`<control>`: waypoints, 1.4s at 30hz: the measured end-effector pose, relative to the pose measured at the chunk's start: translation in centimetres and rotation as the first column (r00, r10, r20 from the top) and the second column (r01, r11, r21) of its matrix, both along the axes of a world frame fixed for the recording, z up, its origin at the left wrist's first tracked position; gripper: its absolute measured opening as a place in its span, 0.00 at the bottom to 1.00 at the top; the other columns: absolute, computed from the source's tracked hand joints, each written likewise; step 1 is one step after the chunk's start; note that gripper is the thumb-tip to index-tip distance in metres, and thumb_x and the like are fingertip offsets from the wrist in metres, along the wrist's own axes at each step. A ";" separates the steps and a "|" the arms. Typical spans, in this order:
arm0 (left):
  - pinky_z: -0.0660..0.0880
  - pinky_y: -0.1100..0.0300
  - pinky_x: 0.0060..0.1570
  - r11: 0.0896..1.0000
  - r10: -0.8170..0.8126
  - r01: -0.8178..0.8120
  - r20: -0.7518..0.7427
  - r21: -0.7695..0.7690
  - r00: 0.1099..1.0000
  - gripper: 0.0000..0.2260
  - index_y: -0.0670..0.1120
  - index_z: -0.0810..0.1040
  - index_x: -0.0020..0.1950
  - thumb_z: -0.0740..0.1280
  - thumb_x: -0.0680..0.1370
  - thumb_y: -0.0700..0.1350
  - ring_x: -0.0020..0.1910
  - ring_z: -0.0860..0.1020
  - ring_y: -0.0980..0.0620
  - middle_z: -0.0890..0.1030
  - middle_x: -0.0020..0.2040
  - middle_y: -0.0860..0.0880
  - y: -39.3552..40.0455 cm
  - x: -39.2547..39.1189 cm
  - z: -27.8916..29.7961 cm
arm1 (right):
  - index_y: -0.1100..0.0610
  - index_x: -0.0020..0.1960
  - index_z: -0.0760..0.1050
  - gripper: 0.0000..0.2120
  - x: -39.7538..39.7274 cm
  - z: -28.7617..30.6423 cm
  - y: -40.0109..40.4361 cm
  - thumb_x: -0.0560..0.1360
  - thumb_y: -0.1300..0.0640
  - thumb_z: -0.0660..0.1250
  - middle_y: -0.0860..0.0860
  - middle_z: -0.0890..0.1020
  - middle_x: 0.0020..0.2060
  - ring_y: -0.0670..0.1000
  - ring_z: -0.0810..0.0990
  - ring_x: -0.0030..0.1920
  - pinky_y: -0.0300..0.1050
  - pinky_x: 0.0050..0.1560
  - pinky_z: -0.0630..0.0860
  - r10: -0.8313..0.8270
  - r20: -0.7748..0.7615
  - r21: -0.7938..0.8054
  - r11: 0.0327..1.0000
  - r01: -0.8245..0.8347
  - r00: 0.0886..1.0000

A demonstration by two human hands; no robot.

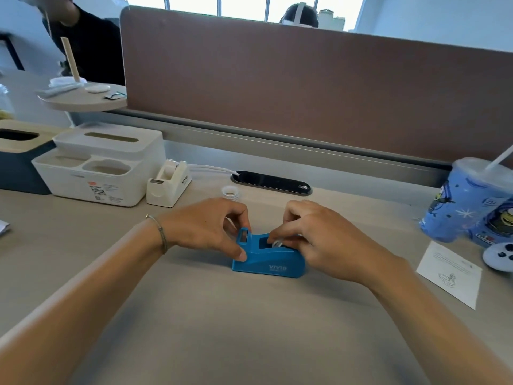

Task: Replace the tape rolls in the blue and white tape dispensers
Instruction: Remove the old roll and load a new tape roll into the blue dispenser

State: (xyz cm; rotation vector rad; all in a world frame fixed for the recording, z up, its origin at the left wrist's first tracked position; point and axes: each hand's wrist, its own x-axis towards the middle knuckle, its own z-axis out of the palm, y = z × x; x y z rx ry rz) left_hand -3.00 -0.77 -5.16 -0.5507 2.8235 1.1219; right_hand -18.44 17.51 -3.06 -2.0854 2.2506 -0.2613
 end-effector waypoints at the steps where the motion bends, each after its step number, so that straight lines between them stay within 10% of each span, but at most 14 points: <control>1: 0.78 0.55 0.61 1.000 0.002 -0.002 0.002 -0.001 1.000 0.15 0.52 0.77 0.49 0.79 0.68 0.51 0.55 0.80 0.53 0.82 0.52 0.55 0.0 0.0 0.0 | 0.43 0.65 0.78 0.16 0.0 0.1 0.0 0.80 0.56 0.64 0.44 0.75 0.47 0.46 0.70 0.49 0.47 0.47 0.76 0.004 -0.012 0.002 1.000 -0.004 1.000; 7: 0.76 0.72 0.44 0.999 0.011 -0.008 0.072 -0.036 0.997 0.18 0.53 0.76 0.54 0.78 0.69 0.54 0.54 0.79 0.56 0.81 0.54 0.57 0.5 -0.2 0.6 | 0.43 0.64 0.79 0.16 -0.2 0.6 0.3 0.80 0.58 0.64 0.42 0.78 0.48 0.46 0.73 0.49 0.45 0.48 0.77 -0.004 0.045 -0.062 0.998 0.007 0.999; 11: 0.79 0.65 0.54 0.995 0.084 -0.089 -0.087 -0.048 0.993 0.22 0.55 0.80 0.62 0.76 0.70 0.57 0.55 0.80 0.60 0.81 0.56 0.61 0.8 0.2 1.8 | 0.43 0.60 0.82 0.14 -1.0 0.9 0.1 0.81 0.58 0.64 0.32 0.77 0.46 0.40 0.76 0.53 0.33 0.49 0.74 -0.051 0.307 -0.182 0.977 0.112 0.950; 19: 0.84 0.57 0.45 0.817 0.406 -0.196 -0.300 0.542 0.863 0.13 0.46 0.85 0.58 0.74 0.74 0.43 0.49 0.87 0.51 0.88 0.50 0.47 2.2 -0.2 3.7 | 0.38 0.53 0.80 0.14 0.8 1.7 -3.5 0.81 0.57 0.65 0.35 0.82 0.47 0.36 0.80 0.50 0.29 0.44 0.78 0.016 0.678 -0.269 0.936 0.228 0.735; 26: 0.84 0.55 0.50 0.641 0.606 -0.244 -0.286 0.727 0.742 0.12 0.37 0.84 0.54 0.73 0.73 0.40 0.49 0.86 0.43 0.86 0.50 0.38 0.8 0.2 3.1 | 0.42 0.57 0.81 0.10 1.9 1.2 -5.2 0.76 0.46 0.69 0.38 0.77 0.44 0.42 0.76 0.48 0.32 0.44 0.75 -0.057 0.309 -0.518 0.827 0.218 0.949; 42: 0.83 0.54 0.47 0.552 0.733 -0.334 -0.254 0.764 0.631 0.02 0.40 0.85 0.44 0.73 0.74 0.38 0.43 0.85 0.46 0.86 0.44 0.40 1.7 0.0 2.9 | 0.45 0.52 0.81 0.06 2.8 0.1 -5.9 0.75 0.48 0.72 0.42 0.76 0.44 0.45 0.77 0.46 0.39 0.43 0.78 0.004 0.337 -0.556 0.808 0.196 0.941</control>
